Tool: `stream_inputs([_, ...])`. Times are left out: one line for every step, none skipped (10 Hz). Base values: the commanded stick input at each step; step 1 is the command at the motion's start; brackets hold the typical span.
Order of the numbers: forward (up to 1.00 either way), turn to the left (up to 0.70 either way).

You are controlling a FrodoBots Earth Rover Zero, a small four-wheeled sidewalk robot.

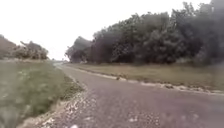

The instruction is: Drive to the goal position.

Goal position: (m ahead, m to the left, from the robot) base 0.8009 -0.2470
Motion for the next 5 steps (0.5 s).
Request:
stream_inputs([0.85, 0.01])
stream_inputs([0.85, 0.01])
stream_inputs([0.85, 0.01])
stream_inputs([0.85, 0.01])
stream_inputs([0.85, 0.01])
